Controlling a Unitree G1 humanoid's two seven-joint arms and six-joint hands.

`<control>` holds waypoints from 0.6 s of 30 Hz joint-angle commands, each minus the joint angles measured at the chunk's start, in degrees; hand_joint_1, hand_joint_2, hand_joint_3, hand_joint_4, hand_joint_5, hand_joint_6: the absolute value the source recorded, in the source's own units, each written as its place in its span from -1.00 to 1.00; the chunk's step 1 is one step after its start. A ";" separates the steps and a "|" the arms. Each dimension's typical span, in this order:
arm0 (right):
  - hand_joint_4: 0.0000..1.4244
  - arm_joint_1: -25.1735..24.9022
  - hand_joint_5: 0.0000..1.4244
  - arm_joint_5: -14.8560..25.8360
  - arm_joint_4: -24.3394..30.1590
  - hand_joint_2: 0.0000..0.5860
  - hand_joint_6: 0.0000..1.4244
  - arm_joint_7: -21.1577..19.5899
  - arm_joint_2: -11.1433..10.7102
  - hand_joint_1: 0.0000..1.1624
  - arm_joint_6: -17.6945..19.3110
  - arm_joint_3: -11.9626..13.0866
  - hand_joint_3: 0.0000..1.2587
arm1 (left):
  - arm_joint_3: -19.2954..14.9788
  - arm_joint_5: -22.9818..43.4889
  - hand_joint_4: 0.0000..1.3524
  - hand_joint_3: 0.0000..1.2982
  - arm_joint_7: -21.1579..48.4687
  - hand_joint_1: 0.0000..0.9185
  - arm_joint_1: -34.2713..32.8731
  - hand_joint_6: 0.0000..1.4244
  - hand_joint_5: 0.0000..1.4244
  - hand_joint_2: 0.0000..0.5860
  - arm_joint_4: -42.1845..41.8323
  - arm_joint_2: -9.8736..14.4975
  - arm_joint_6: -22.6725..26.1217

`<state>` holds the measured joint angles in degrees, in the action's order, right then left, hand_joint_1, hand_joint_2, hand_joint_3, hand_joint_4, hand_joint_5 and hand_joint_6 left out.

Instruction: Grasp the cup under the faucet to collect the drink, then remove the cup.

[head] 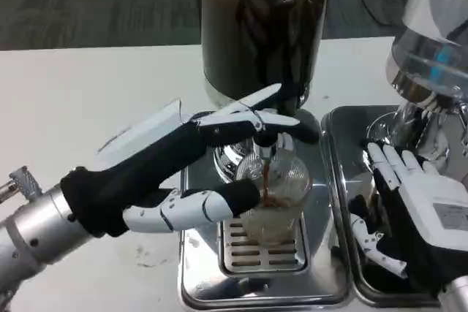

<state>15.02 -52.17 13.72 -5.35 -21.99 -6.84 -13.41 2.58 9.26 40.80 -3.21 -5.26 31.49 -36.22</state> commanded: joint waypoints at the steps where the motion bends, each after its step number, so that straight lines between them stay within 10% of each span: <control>1: -1.00 0.59 -1.00 4.96 0.78 0.73 -1.00 0.30 0.43 -0.36 1.73 2.01 -1.00 | 1.31 -2.00 -0.97 -0.55 1.30 -1.00 0.55 -0.86 -0.73 -0.20 -0.35 1.24 -1.31; 11: -1.00 0.22 -1.00 29.09 0.34 0.07 -1.00 9.50 1.45 -0.19 7.90 7.99 -1.00 | 0.68 -2.08 -0.96 -0.51 -0.55 -1.00 1.16 -0.88 -0.73 -0.15 -0.85 1.23 -1.95; 18: -1.00 -0.65 -1.00 36.49 1.45 -0.27 -0.96 14.17 2.47 -0.13 7.44 8.16 -1.00 | 0.80 -1.36 -0.95 -0.49 -0.43 -1.00 1.07 -0.88 -0.73 -0.14 -1.26 1.56 -0.75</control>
<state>14.88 -17.82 14.10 7.09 -19.66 0.21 -5.71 2.82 8.44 39.19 -2.86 -5.46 32.02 -36.97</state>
